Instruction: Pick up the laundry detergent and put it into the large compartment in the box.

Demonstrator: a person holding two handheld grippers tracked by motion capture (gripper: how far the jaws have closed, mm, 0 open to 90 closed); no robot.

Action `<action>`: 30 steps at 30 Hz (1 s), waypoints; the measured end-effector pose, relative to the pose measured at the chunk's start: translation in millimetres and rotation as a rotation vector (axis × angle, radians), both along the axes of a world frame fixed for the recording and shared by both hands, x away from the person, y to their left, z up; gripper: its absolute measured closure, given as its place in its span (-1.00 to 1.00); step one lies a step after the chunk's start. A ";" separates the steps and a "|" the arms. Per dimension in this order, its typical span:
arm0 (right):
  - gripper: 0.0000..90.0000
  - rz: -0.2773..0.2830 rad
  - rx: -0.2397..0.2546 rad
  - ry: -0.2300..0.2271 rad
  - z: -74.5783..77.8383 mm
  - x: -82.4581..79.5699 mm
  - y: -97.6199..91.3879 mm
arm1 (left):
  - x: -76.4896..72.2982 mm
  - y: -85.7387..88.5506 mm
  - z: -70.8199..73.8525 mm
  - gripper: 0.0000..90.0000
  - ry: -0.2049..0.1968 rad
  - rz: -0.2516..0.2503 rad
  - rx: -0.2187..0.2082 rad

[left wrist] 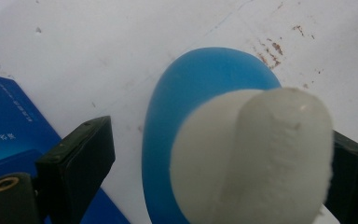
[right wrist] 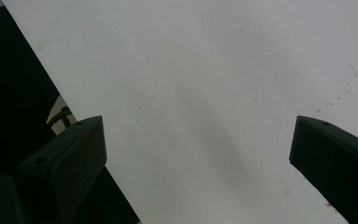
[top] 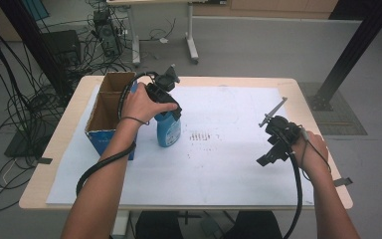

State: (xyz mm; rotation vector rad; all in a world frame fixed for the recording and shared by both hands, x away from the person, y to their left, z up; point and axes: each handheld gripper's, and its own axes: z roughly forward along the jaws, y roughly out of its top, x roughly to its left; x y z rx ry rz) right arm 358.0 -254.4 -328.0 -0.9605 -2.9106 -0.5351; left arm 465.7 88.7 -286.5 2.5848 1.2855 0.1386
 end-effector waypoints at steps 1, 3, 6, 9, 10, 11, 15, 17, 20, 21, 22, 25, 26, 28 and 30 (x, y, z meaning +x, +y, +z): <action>-0.92 0.000 0.000 0.001 0.2 -0.1 0.0 | 0.0 0.4 0.2 -0.81 0.000 0.002 -0.001; -0.92 0.000 0.000 0.001 0.2 -0.1 0.0 | -0.1 0.4 0.1 -0.81 0.001 0.001 -0.002; -0.92 -0.002 0.001 0.001 0.0 0.0 0.2 | -0.1 0.5 0.2 -0.81 0.001 0.001 0.000; -0.92 0.000 0.000 -0.001 0.3 0.1 0.2 | 0.1 0.6 0.7 -0.81 -0.001 0.003 -0.001; -0.92 0.000 0.000 0.000 0.4 0.1 0.1 | 0.1 0.8 0.8 -0.81 -0.002 0.002 -0.001; -0.92 -0.002 -0.002 0.001 0.4 0.0 0.2 | 0.2 1.1 1.1 -0.81 -0.001 0.004 0.000; -0.92 -0.003 -0.003 -0.001 0.7 -0.2 -0.1 | 0.0 1.7 1.5 -0.81 -0.001 0.007 0.000; -0.92 -0.001 -0.001 -0.001 0.8 -0.2 0.0 | 0.0 2.2 1.4 -0.81 -0.001 0.008 -0.003; -0.92 0.000 -0.004 0.000 0.6 0.1 0.5 | 0.2 2.8 0.7 -0.81 0.003 0.010 -0.002; -0.92 0.000 -0.004 0.000 0.6 0.1 0.5 | 0.2 2.8 0.7 -0.81 0.003 0.010 -0.002; -0.92 -0.001 -0.005 -0.002 0.9 -0.1 0.8 | 0.2 3.0 0.9 -0.81 0.002 0.011 -0.002; -0.92 -0.001 -0.005 -0.003 0.8 0.0 1.2 | 0.2 2.9 2.2 -0.80 -0.002 0.011 -0.003; -0.92 0.000 -0.004 -0.001 0.7 0.1 1.2 | 0.1 2.8 2.7 -0.80 -0.001 0.010 -0.003; -0.92 0.000 -0.005 0.002 0.3 0.2 1.4 | -0.1 2.8 3.8 -0.78 -0.005 0.012 -0.007; -0.92 0.001 -0.005 0.005 0.3 0.2 1.5 | -0.1 2.9 4.1 -0.75 -0.003 0.012 -0.008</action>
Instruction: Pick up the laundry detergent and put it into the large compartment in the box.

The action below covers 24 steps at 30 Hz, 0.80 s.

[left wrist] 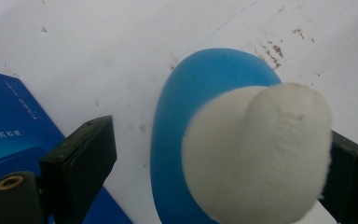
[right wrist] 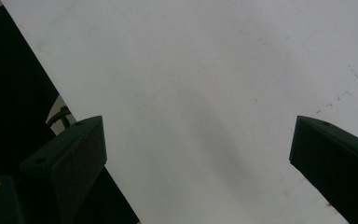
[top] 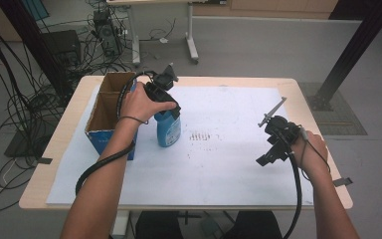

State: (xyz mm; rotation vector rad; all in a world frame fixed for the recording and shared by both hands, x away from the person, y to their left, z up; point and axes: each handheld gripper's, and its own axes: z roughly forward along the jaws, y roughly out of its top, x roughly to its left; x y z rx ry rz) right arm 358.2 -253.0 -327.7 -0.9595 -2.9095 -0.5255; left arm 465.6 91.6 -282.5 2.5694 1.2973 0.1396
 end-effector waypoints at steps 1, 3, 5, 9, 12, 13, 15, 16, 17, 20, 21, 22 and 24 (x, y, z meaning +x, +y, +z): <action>-0.92 -0.001 0.003 -0.007 -0.1 -0.2 -0.1 | -0.1 0.1 0.4 -0.74 0.000 0.000 0.000; -0.92 -0.002 0.004 -0.005 0.0 -0.3 0.0 | -0.1 0.2 0.4 -0.73 0.002 0.000 0.000; -0.92 -0.003 0.002 -0.006 0.1 -0.2 -0.2 | -0.2 0.1 0.0 -0.73 0.003 -0.001 0.000; -0.92 -0.002 0.004 -0.005 -0.5 -0.1 -0.5 | -0.3 -0.3 0.1 -0.65 0.005 -0.005 -0.006; -0.92 -0.001 0.003 -0.004 -0.4 -0.1 -0.5 | -0.3 -0.9 0.5 -0.64 0.003 -0.009 -0.007; -0.92 -0.003 0.004 -0.004 -0.3 -0.2 -0.5 | -0.3 -1.5 0.6 -0.56 0.006 -0.015 -0.001; -0.92 -0.003 0.004 -0.004 -0.5 -0.2 -0.7 | -0.4 -2.0 0.5 -0.54 0.008 -0.015 -0.001; -0.92 -0.003 0.004 -0.004 -0.5 -0.2 -0.7 | -0.6 -2.3 0.6 -0.54 0.008 -0.016 0.001; -0.92 -0.004 0.004 -0.004 -0.6 -0.1 -0.9 | -0.5 -2.3 0.5 -0.52 0.008 -0.018 0.000; -0.92 -0.007 0.005 -0.005 -0.5 -0.3 -1.3 | -0.7 -2.3 0.4 -0.49 0.009 -0.018 0.000; -0.92 -0.007 0.005 -0.005 -0.5 -0.3 -1.3 | -0.8 -2.1 0.5 -0.49 0.008 -0.017 -0.001; -0.92 -0.006 0.004 -0.004 -0.6 -0.2 -1.3 | -1.0 -1.9 0.5 -0.49 0.010 -0.019 0.000; -0.92 -0.006 0.003 -0.004 -0.9 0.1 -1.5 | -1.5 -2.0 0.2 -0.47 0.011 -0.021 0.000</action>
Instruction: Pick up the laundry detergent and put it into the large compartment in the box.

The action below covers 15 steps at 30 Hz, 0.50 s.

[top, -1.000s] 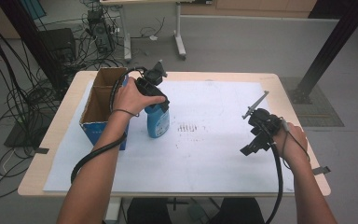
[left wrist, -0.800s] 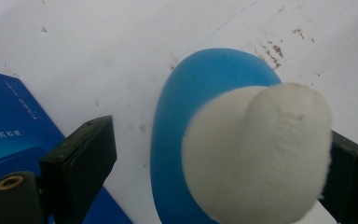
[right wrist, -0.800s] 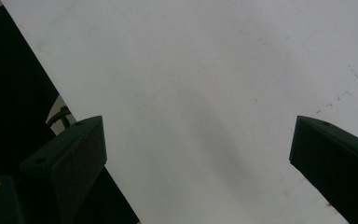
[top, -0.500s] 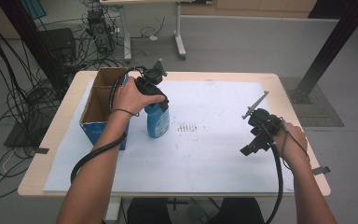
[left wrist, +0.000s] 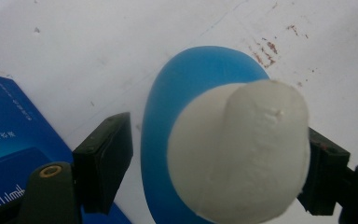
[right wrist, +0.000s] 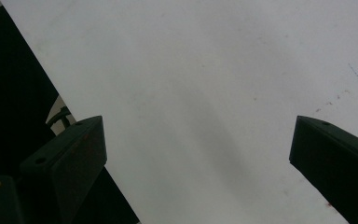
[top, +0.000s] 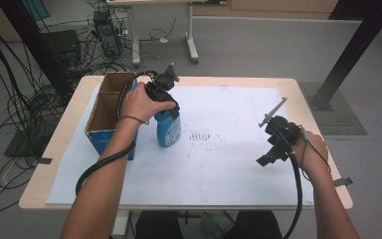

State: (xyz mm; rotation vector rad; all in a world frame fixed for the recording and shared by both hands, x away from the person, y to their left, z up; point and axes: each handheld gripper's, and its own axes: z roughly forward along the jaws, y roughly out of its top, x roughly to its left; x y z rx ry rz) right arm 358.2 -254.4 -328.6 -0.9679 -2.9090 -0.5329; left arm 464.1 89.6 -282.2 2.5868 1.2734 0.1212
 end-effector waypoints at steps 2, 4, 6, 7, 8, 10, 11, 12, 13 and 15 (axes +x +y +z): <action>-0.92 0.001 -0.002 0.000 0.1 0.1 0.1 | -0.2 -0.3 0.2 -0.43 -0.001 -0.001 0.003; -0.92 0.001 0.001 -0.001 0.0 0.0 0.4 | -0.2 -0.4 0.7 -0.39 -0.002 -0.004 0.005; -0.92 0.002 -0.003 0.001 0.1 0.0 0.6 | -0.1 -0.6 0.8 -0.37 -0.003 -0.003 0.005; -0.92 0.002 0.001 0.000 -0.1 0.0 0.9 | -0.1 -0.8 0.9 -0.36 -0.002 -0.005 0.004; -0.92 0.002 0.001 0.000 -0.1 0.0 0.9 | -0.1 -0.8 0.9 -0.34 -0.002 -0.005 0.004; -0.92 0.002 -0.003 0.002 -0.5 0.3 1.1 | -0.4 -1.5 1.5 -0.32 -0.002 -0.008 0.005; -0.92 0.002 -0.003 0.002 -0.5 0.3 1.1 | -0.4 -1.5 1.5 -0.30 -0.002 -0.008 0.005; -0.92 0.001 -0.003 0.001 -0.5 0.4 1.1 | -0.6 -1.5 1.8 -0.29 -0.002 -0.011 0.004; -0.92 0.003 -0.004 0.001 -0.5 0.5 1.2 | -0.6 -1.5 1.9 -0.28 -0.002 -0.012 0.004; -0.92 0.003 -0.002 -0.001 -0.3 0.3 1.2 | -0.9 -1.4 1.8 -0.26 0.000 -0.013 0.006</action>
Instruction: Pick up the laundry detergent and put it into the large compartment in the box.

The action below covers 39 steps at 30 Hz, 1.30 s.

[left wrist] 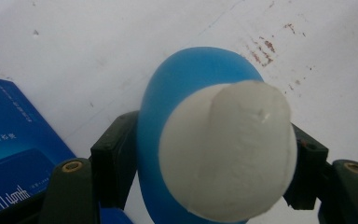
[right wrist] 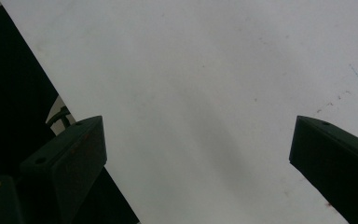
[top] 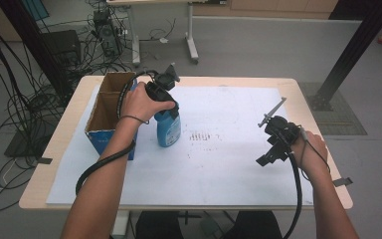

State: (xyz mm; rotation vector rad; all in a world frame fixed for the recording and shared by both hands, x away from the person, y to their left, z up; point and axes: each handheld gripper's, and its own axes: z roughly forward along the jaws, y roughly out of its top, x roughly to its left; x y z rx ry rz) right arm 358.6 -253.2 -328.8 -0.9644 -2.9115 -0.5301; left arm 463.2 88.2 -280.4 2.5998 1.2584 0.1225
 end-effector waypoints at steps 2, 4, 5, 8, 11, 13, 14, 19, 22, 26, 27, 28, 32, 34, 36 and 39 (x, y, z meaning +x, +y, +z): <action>-0.92 0.002 -0.002 0.001 -0.2 0.1 0.1 | -0.3 0.0 -0.7 -0.23 0.002 -0.001 0.001; -0.92 0.002 -0.001 0.001 -0.3 0.1 0.1 | -0.3 0.1 -0.8 -0.22 0.001 -0.001 0.002; -0.92 0.001 -0.001 0.001 -0.3 0.0 0.0 | -0.4 0.1 -1.2 -0.20 0.005 0.000 0.001; -0.92 -0.001 -0.001 0.002 -0.3 0.0 -0.1 | -0.6 0.3 -1.4 -0.18 0.002 -0.001 -0.001; -0.92 0.000 -0.002 0.002 -0.4 0.0 0.0 | -0.7 -0.1 -1.2 -0.18 0.002 -0.002 0.004; -0.92 0.000 -0.001 0.002 -0.5 0.0 0.0 | -0.7 -0.4 -1.3 -0.18 0.001 -0.002 0.004; -0.92 -0.001 -0.001 0.002 -0.7 -0.1 0.1 | -0.9 -0.7 -1.2 -0.18 0.001 -0.002 0.007; -0.92 0.001 0.000 0.003 -1.1 -0.2 -0.1 | -0.9 -0.7 -1.1 -0.17 0.002 -0.002 0.007; -0.92 -0.001 0.001 0.003 -1.1 -0.3 -0.3 | -1.2 -0.2 -1.3 -0.17 -0.003 -0.003 0.004; -0.92 -0.001 -0.002 0.003 -0.9 -0.4 -0.3 | -1.7 0.4 -1.5 -0.17 -0.007 -0.002 0.000; -0.92 0.000 -0.003 0.003 -0.8 -0.4 -0.2 | -1.9 0.5 -1.6 -0.17 -0.009 -0.002 0.000; -0.92 -0.001 -0.003 0.003 -0.8 -0.5 0.2 | -2.2 0.5 -1.7 -0.17 -0.010 0.002 -0.003; -0.92 0.000 -0.003 0.002 -0.8 -0.9 0.4 | -2.2 0.6 -1.8 -0.17 -0.012 0.003 -0.004; -0.92 -0.001 -0.004 0.002 -0.6 -1.0 0.3 | -2.2 0.8 -1.9 -0.17 -0.012 0.004 -0.006; -0.92 -0.001 -0.004 0.001 -0.3 -1.1 0.0 | -2.4 0.8 -1.9 -0.17 -0.012 0.005 -0.006; -0.92 0.000 -0.006 0.002 -0.3 -1.3 0.2 | -2.7 0.7 -2.0 -0.17 -0.014 0.007 -0.006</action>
